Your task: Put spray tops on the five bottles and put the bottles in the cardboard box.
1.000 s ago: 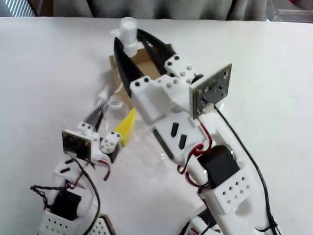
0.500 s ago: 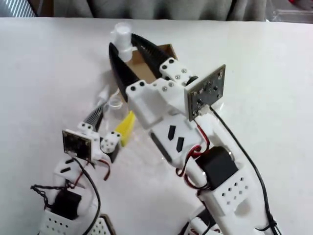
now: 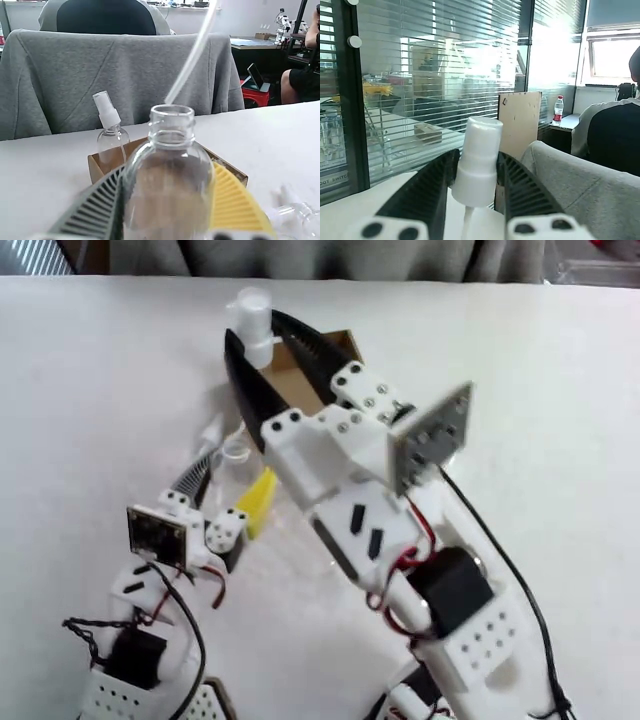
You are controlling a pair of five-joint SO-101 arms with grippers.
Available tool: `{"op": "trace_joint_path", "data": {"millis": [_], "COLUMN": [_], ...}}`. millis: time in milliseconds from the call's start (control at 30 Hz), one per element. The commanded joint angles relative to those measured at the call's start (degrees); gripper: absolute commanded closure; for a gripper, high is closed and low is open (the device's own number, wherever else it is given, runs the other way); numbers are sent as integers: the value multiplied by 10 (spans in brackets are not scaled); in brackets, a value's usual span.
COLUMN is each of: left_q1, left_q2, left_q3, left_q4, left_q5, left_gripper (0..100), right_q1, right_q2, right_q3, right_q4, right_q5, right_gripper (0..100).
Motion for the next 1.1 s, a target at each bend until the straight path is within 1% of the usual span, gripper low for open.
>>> {"op": "trace_joint_path", "data": {"millis": [0, 367, 500, 533, 933, 1067], "left_q1": [-4, -4, -4, -4, -4, -4], "left_q2": [-10, -10, -10, -10, -10, -10], "left_q3": [-19, -19, -20, -20, -20, -20], "left_q4": [-18, -18, -18, -18, -18, -18], "left_q5": [1, 1, 1, 1, 1, 1], "left_gripper": [979, 979, 979, 979, 979, 979], "right_q1": [-3, -2, -1, -1, -8, -19], "right_q2": [-15, -11, 19, 28, 45, 50], "right_q3": [-13, -10, -10, -11, -14, -12], "right_q4": [7, 5, 4, 3, 4, 8], "right_q5": [6, 6, 47, 48, 47, 11], "right_gripper": [981, 981, 981, 981, 981, 981]}}
